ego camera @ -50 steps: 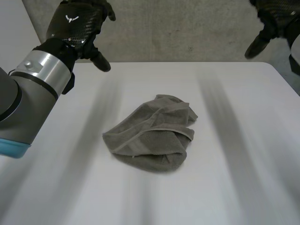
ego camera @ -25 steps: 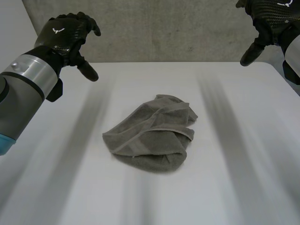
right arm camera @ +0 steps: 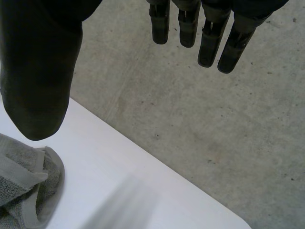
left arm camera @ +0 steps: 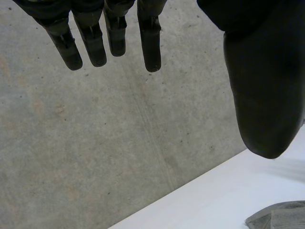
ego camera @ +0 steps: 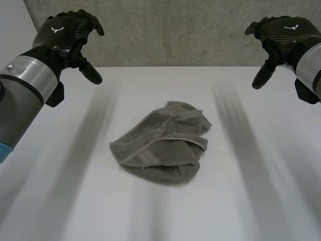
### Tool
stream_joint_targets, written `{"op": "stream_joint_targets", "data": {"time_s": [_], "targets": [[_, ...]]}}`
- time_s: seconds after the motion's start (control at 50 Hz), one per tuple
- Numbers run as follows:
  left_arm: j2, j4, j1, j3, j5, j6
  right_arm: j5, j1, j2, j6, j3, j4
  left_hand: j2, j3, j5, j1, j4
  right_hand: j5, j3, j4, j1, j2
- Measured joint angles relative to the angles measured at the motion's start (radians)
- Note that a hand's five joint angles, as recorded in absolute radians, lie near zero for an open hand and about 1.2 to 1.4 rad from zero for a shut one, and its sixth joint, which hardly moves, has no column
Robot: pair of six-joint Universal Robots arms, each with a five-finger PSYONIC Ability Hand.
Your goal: Fold the towel.
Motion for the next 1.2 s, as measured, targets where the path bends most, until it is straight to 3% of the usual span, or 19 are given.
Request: {"op": "stream_joint_targets", "data": {"time_s": [0.16, 0.28, 0.34, 0.5, 0.6, 0.64, 0.7, 0.82, 1.0, 1.04, 1.14, 1.2], "targets": [[-0.023, 0.006, 0.000, -0.007, 0.012, 0.007, -0.053, 0.018, 0.001, -0.033, 0.026, 0.025, 0.000, 0.000, 0.000, 0.000, 0.000, 0.000, 0.000, 0.000, 0.000, 0.000], [-0.140, 0.007, -0.001, 0.006, 0.025, 0.022, -0.184, 0.120, 0.056, -0.195, 0.098, 0.117, 0.000, 0.000, 0.000, 0.000, 0.000, 0.000, 0.000, 0.000, 0.000, 0.000], [-0.220, -0.001, -0.002, 0.016, 0.050, 0.046, -0.210, 0.184, 0.095, -0.248, 0.123, 0.123, 0.000, 0.000, 0.000, 0.000, 0.000, 0.000, 0.000, 0.000, 0.000, 0.000], [-0.440, -0.050, -0.005, 0.040, 0.177, 0.225, -0.171, 0.359, 0.271, -0.271, 0.208, -0.101, 0.000, 0.000, 0.000, 0.000, 0.000, 0.021, 0.019, 0.017, 0.026, 0.019], [-0.495, -0.077, -0.008, 0.037, 0.207, 0.325, -0.102, 0.407, 0.363, -0.256, 0.244, -0.293, 0.000, 0.000, 0.000, 0.000, 0.000, 0.391, 0.380, 0.369, 0.384, 0.388], [-0.501, -0.084, -0.009, 0.034, 0.210, 0.349, -0.068, 0.415, 0.389, -0.251, 0.249, -0.359, 0.000, 0.000, 0.000, 0.000, 0.000, 0.797, 0.775, 0.767, 0.812, 0.811], [-0.496, -0.086, -0.010, 0.030, 0.209, 0.359, -0.036, 0.410, 0.386, -0.245, 0.249, -0.394, 0.000, 0.000, 0.000, 0.000, 0.000, 1.078, 1.058, 1.060, 1.087, 1.036], [-0.476, -0.086, -0.012, 0.025, 0.205, 0.356, -0.011, 0.346, 0.286, -0.220, 0.259, -0.389, 0.000, 0.000, 0.000, 0.000, 0.000, 1.086, 1.070, 1.092, 1.091, 1.036], [-0.452, -0.087, -0.018, 0.018, 0.205, 0.350, -0.021, 0.086, 0.123, -0.234, 0.306, -0.218, 0.000, 0.000, 0.000, 0.000, 0.000, 1.086, 1.091, 1.092, 1.091, 1.036], [-0.451, -0.087, -0.019, 0.017, 0.205, 0.350, -0.023, 0.055, 0.118, -0.249, 0.313, -0.192, 0.000, 0.000, 0.000, 0.000, 0.000, 1.072, 1.068, 1.063, 1.070, 1.024], [-0.452, -0.087, -0.035, 0.014, 0.206, 0.351, -0.021, -0.027, 0.123, -0.330, 0.350, -0.106, 0.000, 0.000, 0.000, 0.000, 0.000, 0.255, 0.292, 0.288, 0.298, 0.265], [-0.456, -0.086, -0.050, 0.014, 0.206, 0.351, -0.019, -0.035, 0.128, -0.347, 0.364, -0.095, 0.000, 0.000, 0.000, 0.000, 0.000, -0.001, 0.018, 0.013, 0.040, 0.013]]}}
